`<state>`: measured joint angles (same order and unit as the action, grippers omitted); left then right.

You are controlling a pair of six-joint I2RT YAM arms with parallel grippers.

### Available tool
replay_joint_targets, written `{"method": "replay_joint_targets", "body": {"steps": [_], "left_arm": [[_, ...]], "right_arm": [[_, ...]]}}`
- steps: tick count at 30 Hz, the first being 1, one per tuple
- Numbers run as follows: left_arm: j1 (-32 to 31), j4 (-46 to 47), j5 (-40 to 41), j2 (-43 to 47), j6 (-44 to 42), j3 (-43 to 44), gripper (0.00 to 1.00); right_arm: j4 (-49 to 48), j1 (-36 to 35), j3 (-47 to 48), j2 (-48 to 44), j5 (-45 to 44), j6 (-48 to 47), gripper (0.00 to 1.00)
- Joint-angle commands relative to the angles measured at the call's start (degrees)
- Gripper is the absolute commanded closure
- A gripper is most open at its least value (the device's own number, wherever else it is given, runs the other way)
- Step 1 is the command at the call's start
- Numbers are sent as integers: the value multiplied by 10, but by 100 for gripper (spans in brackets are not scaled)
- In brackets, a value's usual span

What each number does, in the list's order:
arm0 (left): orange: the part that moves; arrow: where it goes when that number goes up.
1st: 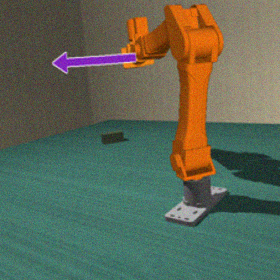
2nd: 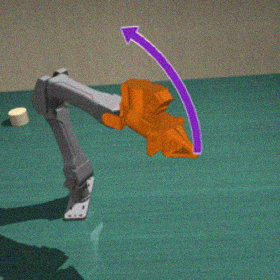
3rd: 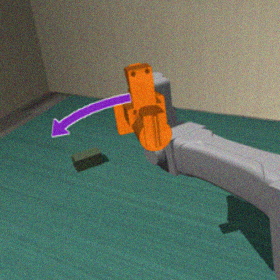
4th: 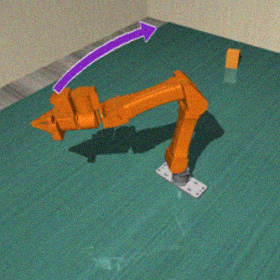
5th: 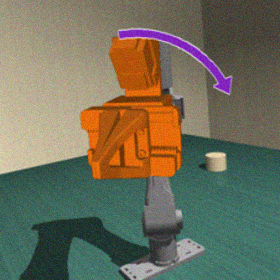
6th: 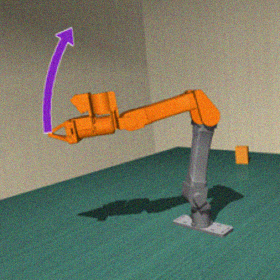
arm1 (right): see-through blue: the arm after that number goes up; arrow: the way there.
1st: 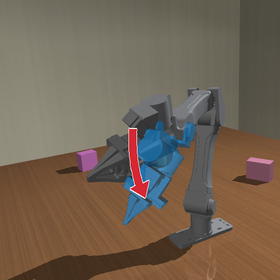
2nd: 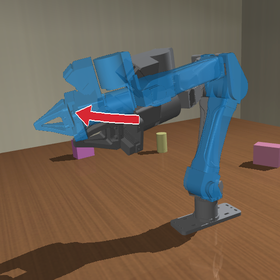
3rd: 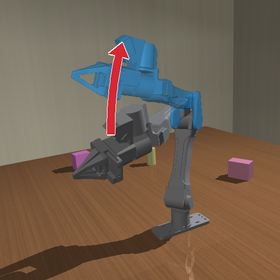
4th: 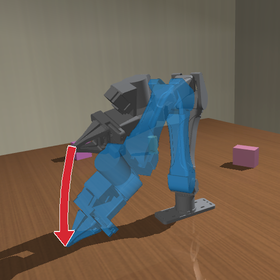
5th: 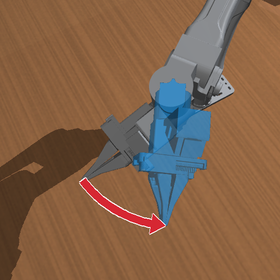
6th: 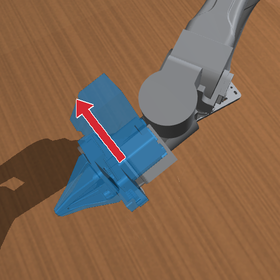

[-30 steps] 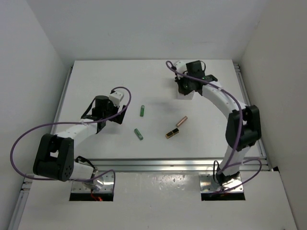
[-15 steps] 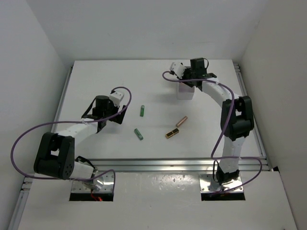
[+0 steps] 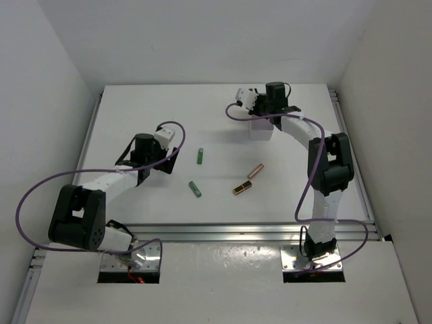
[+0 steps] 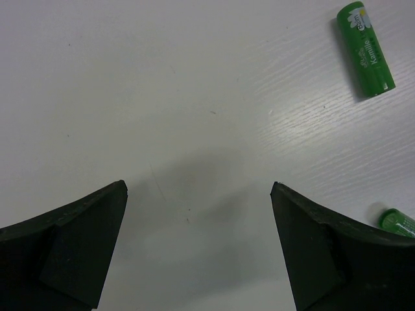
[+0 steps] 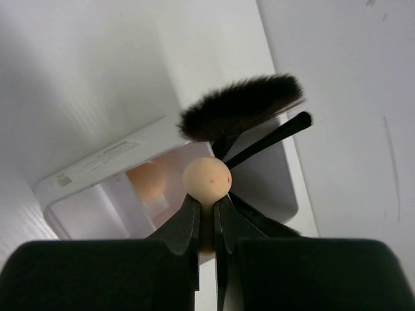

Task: Organize the makeup

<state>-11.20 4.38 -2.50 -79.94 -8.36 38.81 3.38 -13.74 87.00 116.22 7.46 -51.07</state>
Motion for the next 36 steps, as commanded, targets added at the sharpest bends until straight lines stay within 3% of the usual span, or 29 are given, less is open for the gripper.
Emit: {"method": "replay_joint_targets", "body": {"steps": [1, 7, 8, 13, 21, 25, 29, 30, 31, 36], "left_arm": [[5, 15, 1, -4, -7, 24, 1], [5, 10, 1, -14, -12, 29, 1], [5, 10, 1, -14, -12, 29, 1], [5, 5, -11, -20, -12, 40, 1], [0, -10, -29, -36, -24, 72, 1], [-14, -39, -60, -50, -36, 101, 1], [-34, -92, -124, -95, -50, 184, 2], [-40, -104, -124, -107, -50, 201, 2], [-48, -124, -124, -119, -50, 216, 4], [-97, -178, -108, -226, 19, 327, 5]], "right_arm": [[-22, 0, -23, -2, 9, -4, 98], [-11, 11, -35, 8, 15, 11, 87], [-12, 13, -35, 8, 13, 15, 77], [-30, 13, -37, 8, 11, 40, 52], [-65, 13, -38, -2, -4, 61, 43], [-74, 14, -55, -35, -3, 81, 32], [-16, 13, -54, -102, -14, 186, 6], [-15, 13, -49, -102, -19, 186, 4], [12, 14, -45, -123, -22, 251, 4], [116, 11, -46, -150, -49, 393, 0]]}}
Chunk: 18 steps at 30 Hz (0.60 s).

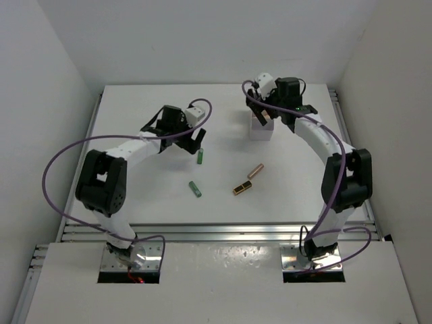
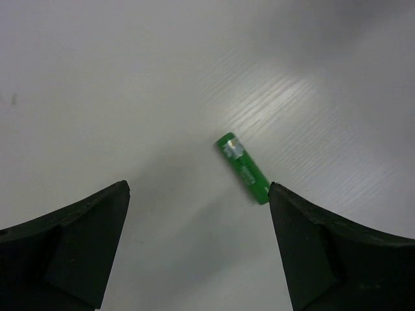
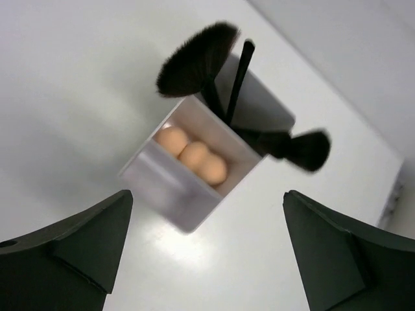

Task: Organize the makeup

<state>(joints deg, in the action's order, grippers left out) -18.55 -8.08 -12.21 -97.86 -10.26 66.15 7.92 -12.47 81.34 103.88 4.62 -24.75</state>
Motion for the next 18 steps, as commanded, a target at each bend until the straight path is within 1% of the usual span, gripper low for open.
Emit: {"method": "replay_joint_targets", "body": {"steps": [1, 2, 3, 4, 5, 6, 7, 11, 12, 14, 16, 17, 18], "left_arm": [[-31, -86, -1, -66, 44, 74, 7], [-39, -105, 16, -87, 61, 97, 10], [-44, -126, 43, -130, 73, 146, 11], [-44, -166, 48, -151, 85, 171, 16], [-44, -182, 48, -168, 107, 191, 18], [-44, -192, 61, -183, 117, 222, 18], [-44, -200, 68, -203, 125, 233, 18], [-65, -200, 103, -217, 131, 245, 18], [-72, -206, 123, -217, 137, 245, 18], [-72, -212, 135, -222, 160, 245, 19], [-72, -217, 135, -222, 167, 233, 22], [-72, -223, 135, -222, 174, 233, 27], [-79, -223, 135, -227, 174, 228, 29]], "right_arm": [[105, -2, 8, -32, -27, 171, 3], [119, -3, 6, -33, -31, 189, 5], [134, -3, 5, -37, -59, 236, 8], [175, -3, 5, -39, -65, 286, 14], [189, -4, 1, -39, -68, 320, 17], [196, -3, -8, -45, -78, 333, 20], [207, -11, -26, -48, -82, 353, 21], [191, -29, -75, -88, -102, 343, 21], [190, -29, -85, -93, -109, 336, 21], [189, -30, -98, -111, -115, 330, 21], [187, -30, -108, -123, -121, 319, 21], [185, -31, -115, -129, -121, 310, 21], [182, -29, -119, -135, -124, 306, 21]]}}
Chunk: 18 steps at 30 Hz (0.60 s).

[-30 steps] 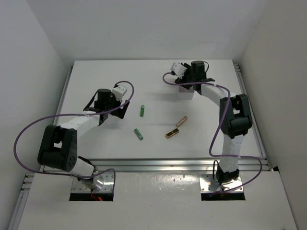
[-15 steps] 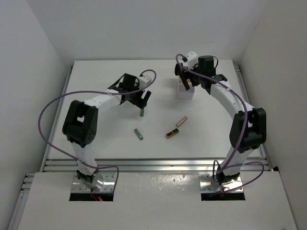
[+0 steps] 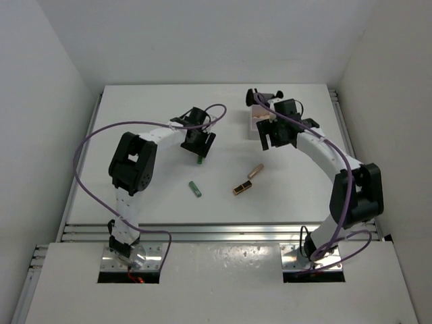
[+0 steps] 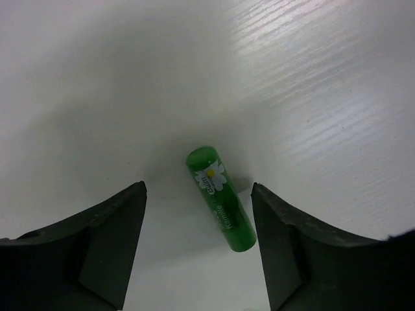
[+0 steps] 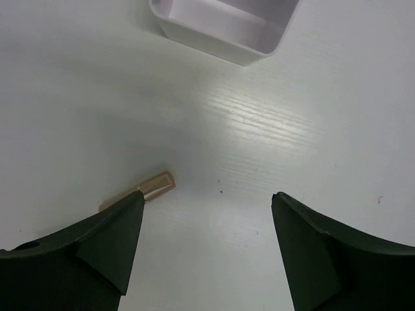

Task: Organize the makeup

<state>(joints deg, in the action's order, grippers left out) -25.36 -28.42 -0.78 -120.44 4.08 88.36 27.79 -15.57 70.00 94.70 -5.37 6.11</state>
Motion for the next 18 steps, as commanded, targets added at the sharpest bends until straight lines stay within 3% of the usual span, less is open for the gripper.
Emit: {"method": "replay_joint_targets", "body": {"steps": [1, 8, 11, 12, 18], "left_arm": [[-16, -20, 21, -1, 30, 1, 31], [-21, -20, 9, -56, 36, 38, 62], [-21, -20, -6, -61, 47, 38, 85], [-21, -20, -15, -61, 47, 44, 99], [-21, -15, -34, -31, 27, 95, 100]], "right_arm": [[-15, 0, -8, -45, -26, -2, 21], [-12, 2, -32, -69, -28, -23, 21], [-12, 6, -49, -86, -39, -31, 21], [-10, 13, -55, -91, -39, -32, 21], [-31, 55, -130, -156, -32, 2, 21]]}}
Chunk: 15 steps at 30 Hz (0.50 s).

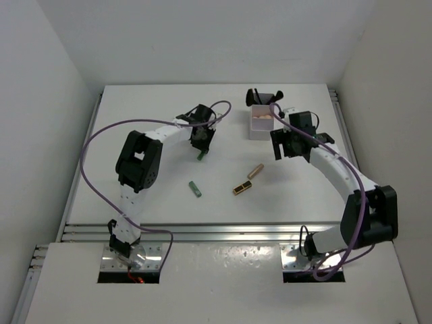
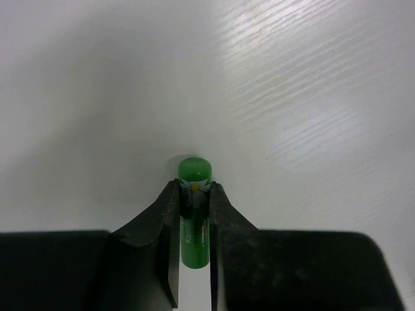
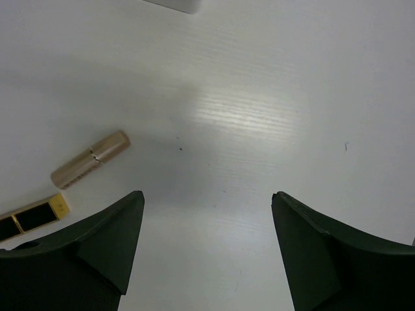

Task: Organize the makeup

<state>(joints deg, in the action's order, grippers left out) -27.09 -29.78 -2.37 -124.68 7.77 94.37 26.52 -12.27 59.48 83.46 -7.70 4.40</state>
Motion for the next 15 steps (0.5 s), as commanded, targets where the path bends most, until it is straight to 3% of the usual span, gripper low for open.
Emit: {"method": "replay_joint_targets", "body": {"steps": [1, 6, 10, 13, 15], "left_arm": [[-11, 17, -18, 26, -35, 55, 100], [-40, 194, -31, 59, -105, 76, 100], [-63, 500, -83, 73, -123, 37, 100], [-86, 627, -127, 37, -99, 37, 100], [-94, 663, -155, 8, -84, 56, 100]], "right_arm": [[-27, 26, -42, -53, -6, 24, 21], [-57, 49, -93, -112, 1, 36, 21], [-98, 66, -140, -159, 5, 35, 21], [-94, 71, -144, -168, 12, 24, 21], [-83, 77, -137, -168, 12, 12, 21]]}}
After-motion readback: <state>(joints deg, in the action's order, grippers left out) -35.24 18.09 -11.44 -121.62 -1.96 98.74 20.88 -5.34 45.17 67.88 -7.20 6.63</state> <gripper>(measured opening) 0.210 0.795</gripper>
